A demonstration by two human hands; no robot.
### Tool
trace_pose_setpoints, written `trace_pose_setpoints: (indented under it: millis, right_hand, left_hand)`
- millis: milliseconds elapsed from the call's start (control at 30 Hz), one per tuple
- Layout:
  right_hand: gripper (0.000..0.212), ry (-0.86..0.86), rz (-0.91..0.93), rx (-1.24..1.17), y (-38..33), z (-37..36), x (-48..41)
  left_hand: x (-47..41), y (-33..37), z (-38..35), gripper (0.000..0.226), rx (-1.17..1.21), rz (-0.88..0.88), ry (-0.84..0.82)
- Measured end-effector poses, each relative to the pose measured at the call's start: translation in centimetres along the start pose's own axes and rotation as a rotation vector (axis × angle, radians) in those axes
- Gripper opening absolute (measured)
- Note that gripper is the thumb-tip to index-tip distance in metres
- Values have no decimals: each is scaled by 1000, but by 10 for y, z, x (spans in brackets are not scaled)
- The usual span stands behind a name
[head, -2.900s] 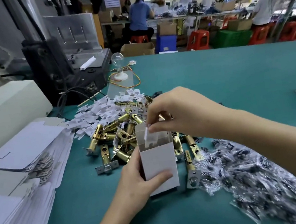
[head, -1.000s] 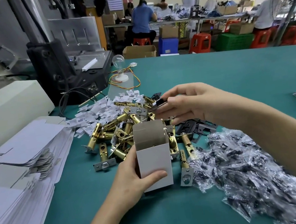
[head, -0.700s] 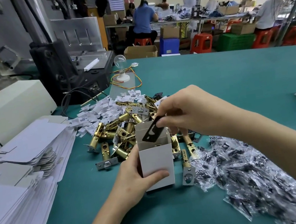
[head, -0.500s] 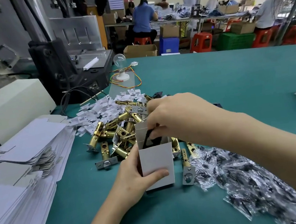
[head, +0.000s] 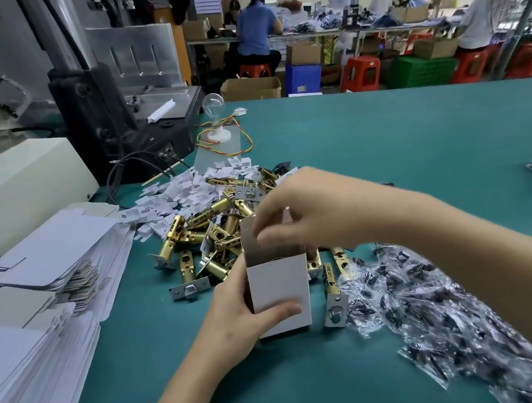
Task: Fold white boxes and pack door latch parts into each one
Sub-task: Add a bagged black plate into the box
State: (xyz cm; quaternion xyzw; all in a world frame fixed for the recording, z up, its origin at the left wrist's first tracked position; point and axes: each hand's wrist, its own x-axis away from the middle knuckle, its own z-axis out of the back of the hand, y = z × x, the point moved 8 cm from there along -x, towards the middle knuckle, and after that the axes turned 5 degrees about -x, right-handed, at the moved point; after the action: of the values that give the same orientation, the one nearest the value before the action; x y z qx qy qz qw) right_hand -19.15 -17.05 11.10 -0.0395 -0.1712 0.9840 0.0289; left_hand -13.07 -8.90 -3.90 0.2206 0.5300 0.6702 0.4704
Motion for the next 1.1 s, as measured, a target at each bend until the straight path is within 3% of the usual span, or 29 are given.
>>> trace_pose_setpoints:
  millis: [100, 167, 333, 467, 600, 800, 900, 1000, 1100]
  right_hand:
    - [16, 171, -89, -82, 36, 40, 16]
    - [16, 162, -214, 14, 69, 54, 28]
    - [12, -258, -435, 224, 120, 5, 57]
    - [40, -398, -437, 157, 118, -40, 70]
    - [49, -364, -415, 279, 117, -58, 69]
    - [20, -263, -377, 286, 124, -53, 67]
    - [20, -241, -369, 285, 127, -49, 68]
    - [16, -131, -379, 174, 126, -29, 71]
    - [14, 68, -364, -83, 114, 3, 69]
  left_hand:
    - [2, 1, -1, 66, -4, -5, -12]
    - [2, 0, -1, 68, -4, 0, -13]
    - [1, -1, -1, 69, -13, 5, -7]
    - [2, -2, -1, 69, -17, 4, -4]
    - [3, -1, -1, 70, -30, -6, -2]
    - [3, -3, -1, 72, -28, -13, 7]
    - [4, -2, 0, 71, -24, -8, 9]
    - [3, -2, -1, 72, -27, -8, 5]
    - [2, -4, -2, 81, -19, -4, 1]
